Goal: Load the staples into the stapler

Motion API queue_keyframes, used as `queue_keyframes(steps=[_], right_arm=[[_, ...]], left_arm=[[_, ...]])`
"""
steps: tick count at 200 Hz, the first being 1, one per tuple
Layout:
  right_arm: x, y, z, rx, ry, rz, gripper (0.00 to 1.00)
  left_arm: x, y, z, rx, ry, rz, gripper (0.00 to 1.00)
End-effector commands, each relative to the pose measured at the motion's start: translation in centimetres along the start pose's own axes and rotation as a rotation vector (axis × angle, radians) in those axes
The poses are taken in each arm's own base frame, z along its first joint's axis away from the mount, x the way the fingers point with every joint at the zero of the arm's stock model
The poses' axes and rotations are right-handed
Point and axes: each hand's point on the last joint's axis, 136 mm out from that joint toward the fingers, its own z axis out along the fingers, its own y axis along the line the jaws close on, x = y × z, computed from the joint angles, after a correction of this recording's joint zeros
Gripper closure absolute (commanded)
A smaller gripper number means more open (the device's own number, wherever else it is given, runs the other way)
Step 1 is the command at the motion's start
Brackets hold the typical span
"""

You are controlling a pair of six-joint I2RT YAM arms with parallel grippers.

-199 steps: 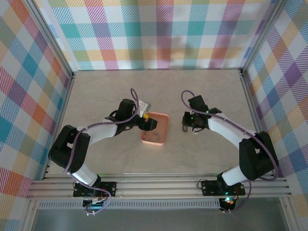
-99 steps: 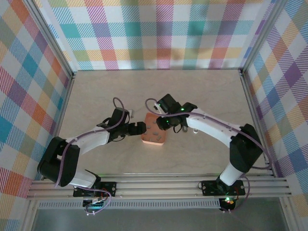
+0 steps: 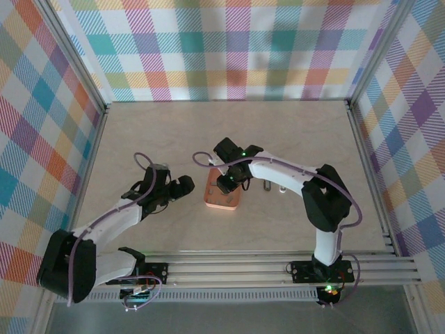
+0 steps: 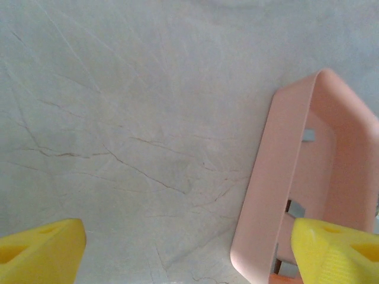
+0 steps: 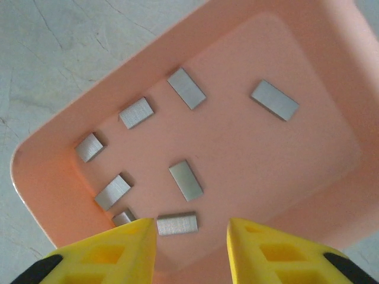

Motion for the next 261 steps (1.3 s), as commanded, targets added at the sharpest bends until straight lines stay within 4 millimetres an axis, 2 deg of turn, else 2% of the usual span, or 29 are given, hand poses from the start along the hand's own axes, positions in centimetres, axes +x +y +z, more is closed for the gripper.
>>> queue_keyframes(steps=[1, 31, 72, 160, 226, 261], right_arm=[[-1.1, 1.3, 0.4, -0.049, -0.009, -0.092, 0.62], [-0.8, 1.3, 1.6, -0.050, 0.022, -0.120, 0.61], [0.1, 1.5, 2.9, -0.038, 0.082, -0.150, 0.58], [0.0, 0.1, 5.3, 0.043, 0.122, -0.136, 0.59], [0.9, 0.0, 6.7, 0.037, 0.177, -0.136, 0.64], [1.3, -0.4, 7.5, 0.038, 0.198, -0.117, 0.73]], left_arm=[[-0.4, 1.8, -1.2, -0.069, -0.051, -0.031, 0.11], [-0.6, 2.4, -1.9, -0.095, -0.078, -0.035, 0.11], [0.2, 2.9, -1.0, -0.108, -0.041, -0.056, 0.11], [-0.1, 2.3, -0.6, -0.094, -0.031, -0.055, 0.11], [0.2, 2.2, -0.1, -0.089, -0.016, -0.065, 0.11], [0.2, 2.3, 0.0, -0.091, -0.013, -0.064, 0.11]])
